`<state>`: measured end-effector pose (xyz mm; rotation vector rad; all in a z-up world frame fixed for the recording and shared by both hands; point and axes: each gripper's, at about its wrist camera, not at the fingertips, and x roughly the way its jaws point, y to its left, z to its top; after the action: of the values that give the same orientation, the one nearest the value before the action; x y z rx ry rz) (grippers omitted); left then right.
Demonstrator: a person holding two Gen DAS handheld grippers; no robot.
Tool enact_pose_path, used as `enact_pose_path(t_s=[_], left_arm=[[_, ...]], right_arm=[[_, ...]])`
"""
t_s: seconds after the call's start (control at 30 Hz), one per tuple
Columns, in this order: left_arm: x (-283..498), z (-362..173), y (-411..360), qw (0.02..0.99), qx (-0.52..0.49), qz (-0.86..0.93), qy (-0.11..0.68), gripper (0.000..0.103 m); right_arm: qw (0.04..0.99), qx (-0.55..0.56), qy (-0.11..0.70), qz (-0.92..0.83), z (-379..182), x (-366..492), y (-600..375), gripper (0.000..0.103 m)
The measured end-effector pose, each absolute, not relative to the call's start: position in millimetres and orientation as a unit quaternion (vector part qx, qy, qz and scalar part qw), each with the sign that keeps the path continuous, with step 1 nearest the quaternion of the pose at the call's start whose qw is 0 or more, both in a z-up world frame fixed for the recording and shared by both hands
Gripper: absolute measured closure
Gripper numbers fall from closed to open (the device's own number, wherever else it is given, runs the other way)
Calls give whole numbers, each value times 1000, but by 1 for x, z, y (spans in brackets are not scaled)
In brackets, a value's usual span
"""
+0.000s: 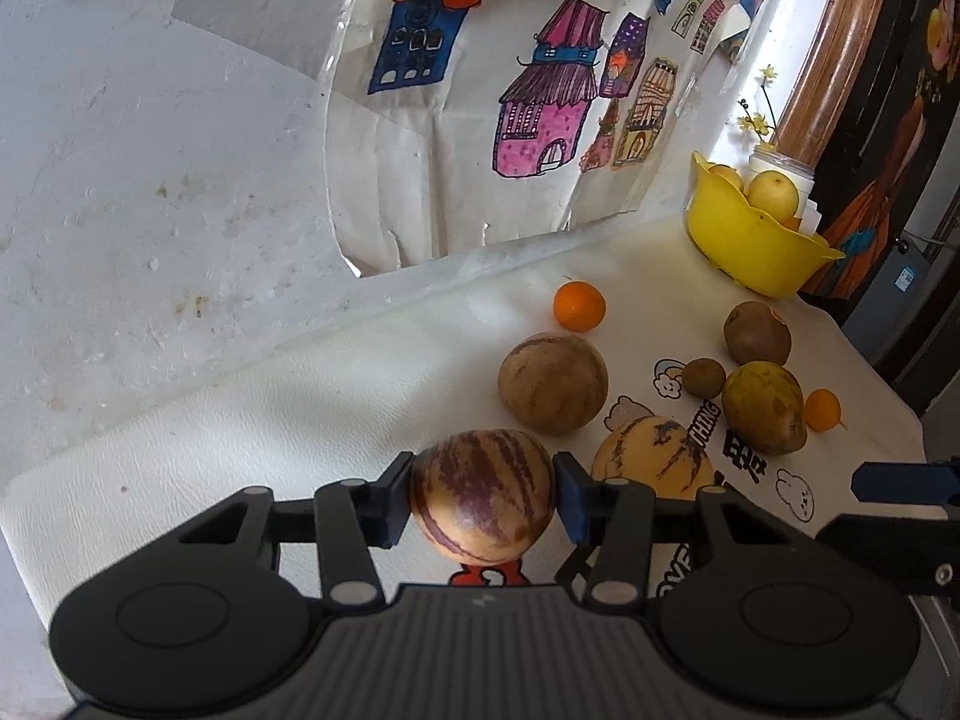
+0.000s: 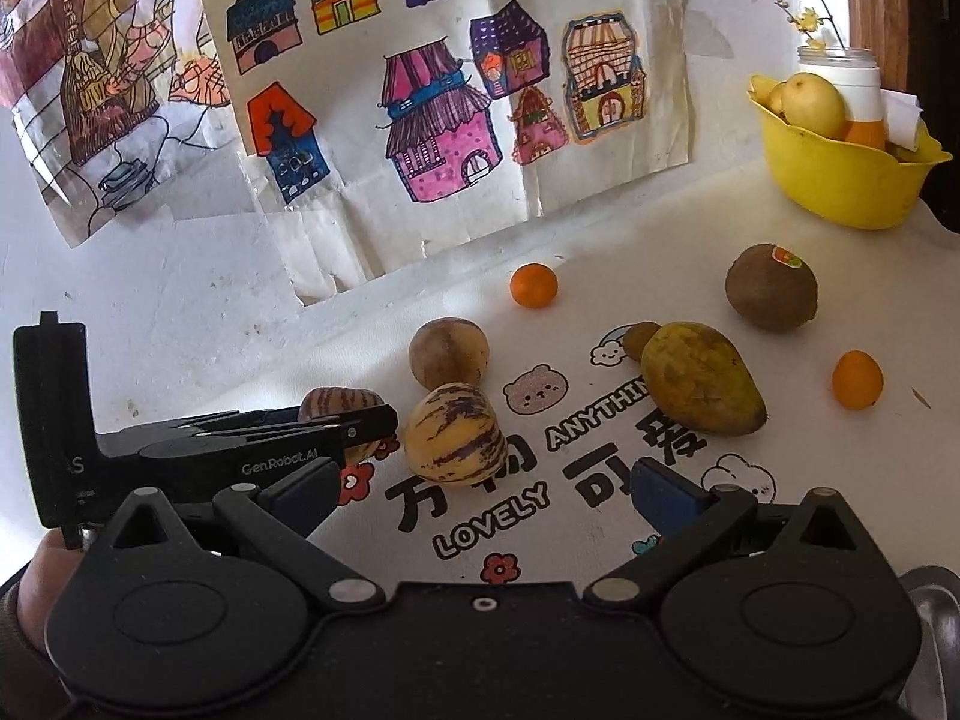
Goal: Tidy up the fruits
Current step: 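Grasp the purple-striped melon with the left tool while the right tool grasps the yellow striped melon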
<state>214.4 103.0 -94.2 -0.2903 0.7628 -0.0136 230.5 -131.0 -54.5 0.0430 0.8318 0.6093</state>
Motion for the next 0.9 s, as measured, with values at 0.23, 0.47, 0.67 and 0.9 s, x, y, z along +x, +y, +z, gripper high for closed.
enact_pose_path(t_s=[0.23,0.47,0.67,0.9], left_arm=[[203,-91,120,917,-152,15,368,52],[193,-92,142,914,-169,41,367,52],[192,-92,144,914,-169,41,367,52],[193,-92,137,916,-153,48,367,52]], right_arm=[[863,-24,404,302,-67,248,-108,1],[854,-100,407,308,-82,260,-76,7],[848,-104,418,309,-93,271,-61,17],[842,-115,419,320,-97,274,-49,28]])
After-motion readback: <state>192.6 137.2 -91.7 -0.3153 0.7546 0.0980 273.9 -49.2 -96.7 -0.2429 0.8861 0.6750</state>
